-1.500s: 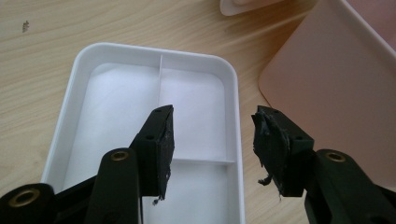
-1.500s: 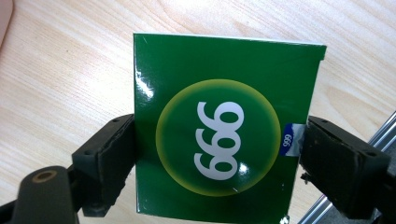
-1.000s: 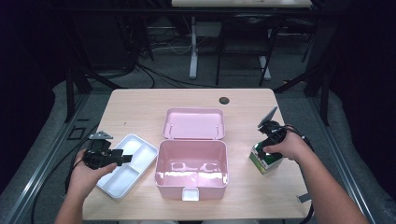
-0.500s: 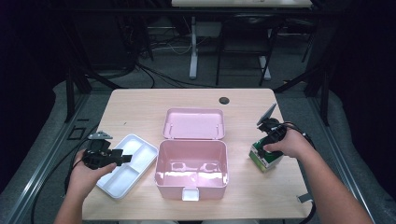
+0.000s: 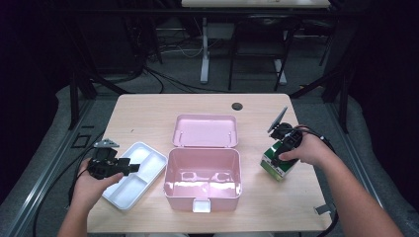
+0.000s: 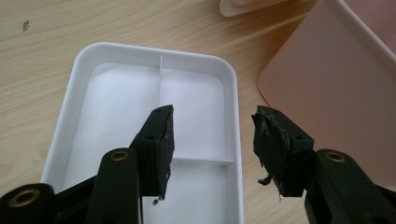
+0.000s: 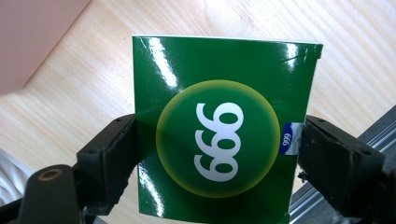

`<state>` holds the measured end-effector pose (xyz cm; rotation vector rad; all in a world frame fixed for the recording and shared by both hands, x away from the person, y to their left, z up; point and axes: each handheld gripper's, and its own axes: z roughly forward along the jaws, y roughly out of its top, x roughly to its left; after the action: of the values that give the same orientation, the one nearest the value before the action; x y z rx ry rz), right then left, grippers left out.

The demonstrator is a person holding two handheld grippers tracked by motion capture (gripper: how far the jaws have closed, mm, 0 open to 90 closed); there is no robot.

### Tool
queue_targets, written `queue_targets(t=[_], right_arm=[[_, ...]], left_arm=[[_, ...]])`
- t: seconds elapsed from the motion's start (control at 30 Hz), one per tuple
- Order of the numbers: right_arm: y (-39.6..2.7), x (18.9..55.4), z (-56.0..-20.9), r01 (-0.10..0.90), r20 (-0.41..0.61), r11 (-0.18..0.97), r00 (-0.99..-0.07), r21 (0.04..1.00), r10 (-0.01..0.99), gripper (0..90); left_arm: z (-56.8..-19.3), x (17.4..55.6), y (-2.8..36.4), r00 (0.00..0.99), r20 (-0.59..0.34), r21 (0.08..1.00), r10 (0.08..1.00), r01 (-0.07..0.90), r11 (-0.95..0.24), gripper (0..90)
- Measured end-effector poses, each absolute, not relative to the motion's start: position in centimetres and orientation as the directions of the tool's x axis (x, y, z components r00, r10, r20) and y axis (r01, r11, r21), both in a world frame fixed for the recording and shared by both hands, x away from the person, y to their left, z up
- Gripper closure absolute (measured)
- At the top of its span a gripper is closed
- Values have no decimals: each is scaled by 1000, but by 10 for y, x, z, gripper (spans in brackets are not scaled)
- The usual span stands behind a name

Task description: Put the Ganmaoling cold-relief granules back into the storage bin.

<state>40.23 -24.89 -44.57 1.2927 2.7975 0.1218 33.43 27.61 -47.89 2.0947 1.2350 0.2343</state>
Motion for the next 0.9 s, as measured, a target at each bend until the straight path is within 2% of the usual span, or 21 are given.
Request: queue_targets(t=[0.3, 0.57, 0.9], right_arm=[[-241, 395, -438, 660, -14, 744, -747, 106, 664, 162], [-235, 390, -431, 567, -40, 821, -821, 72, 570, 163], [-226, 387, -417, 475, -51, 878, -877, 61, 478, 163]], left_arm=[[-480, 335, 276, 532, -182, 634, 827, 706, -315, 483], [-480, 335, 275, 533, -181, 637, 826, 704, -315, 483], [-480, 334, 275, 534, -176, 635, 827, 703, -319, 484]])
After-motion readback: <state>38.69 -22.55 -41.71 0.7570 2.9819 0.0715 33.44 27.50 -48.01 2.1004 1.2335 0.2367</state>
